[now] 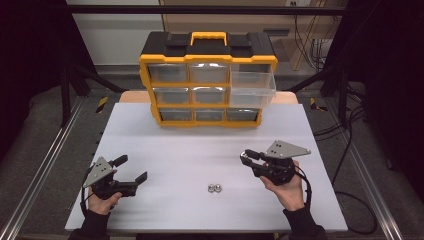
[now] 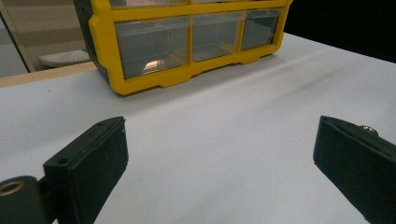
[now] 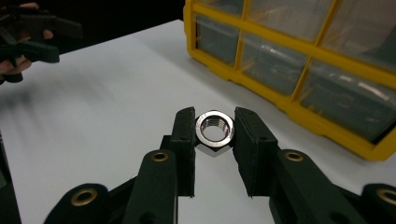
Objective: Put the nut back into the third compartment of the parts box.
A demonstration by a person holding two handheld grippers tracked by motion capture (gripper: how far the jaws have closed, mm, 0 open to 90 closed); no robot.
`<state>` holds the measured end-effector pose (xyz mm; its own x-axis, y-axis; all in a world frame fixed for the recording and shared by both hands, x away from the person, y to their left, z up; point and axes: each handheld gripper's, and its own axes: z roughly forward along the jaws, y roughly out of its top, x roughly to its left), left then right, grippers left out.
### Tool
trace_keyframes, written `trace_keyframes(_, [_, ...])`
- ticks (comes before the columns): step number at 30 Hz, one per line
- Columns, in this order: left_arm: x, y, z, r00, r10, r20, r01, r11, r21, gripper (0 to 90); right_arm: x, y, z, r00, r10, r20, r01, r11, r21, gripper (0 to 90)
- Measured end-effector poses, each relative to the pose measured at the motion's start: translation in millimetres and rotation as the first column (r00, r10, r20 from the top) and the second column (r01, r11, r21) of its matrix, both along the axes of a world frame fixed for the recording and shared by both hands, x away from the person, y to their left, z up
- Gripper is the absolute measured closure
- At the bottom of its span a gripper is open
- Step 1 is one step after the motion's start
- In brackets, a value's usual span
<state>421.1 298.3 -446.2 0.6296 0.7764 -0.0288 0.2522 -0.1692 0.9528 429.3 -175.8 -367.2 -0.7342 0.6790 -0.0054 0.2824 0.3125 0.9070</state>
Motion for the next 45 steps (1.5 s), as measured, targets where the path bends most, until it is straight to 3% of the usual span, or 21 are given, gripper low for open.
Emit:
trace_keyframes(17, [0.2, 0.4, -0.5, 1.0000, 0.004, -0.001, -0.004, 1.0000, 0.002, 3.1, 10.9, -5.2, 73.7, 0.9925, -0.059, 0.107, 0.054, 0.9974, 0.046, 70.2])
trace_keyframes(29, [0.3, -0.3, -0.8, 1.0000, 0.001, -0.002, -0.001, 1.0000, 0.005, 3.1, 25.8, -5.6, 124.3, 0.9808, -0.105, 0.164, 0.091, 0.9916, 0.092, 70.2])
trace_keyframes(38, [0.3, -0.1, -0.6, 1.0000, 0.001, -0.001, -0.001, 1.0000, 0.001, 3.1, 50.3, -1.2, 147.6, 0.9709, -0.171, 0.168, 0.159, 0.9838, 0.084, 70.2])
trace_keyframes(45, [0.1, -0.2, -0.4, 1.0000, 0.000, 0.000, 0.000, 1.0000, 0.001, 3.1, 73.0, 3.0, 148.8, 0.9656, -0.216, 0.145, 0.207, 0.9756, 0.071, 70.2])
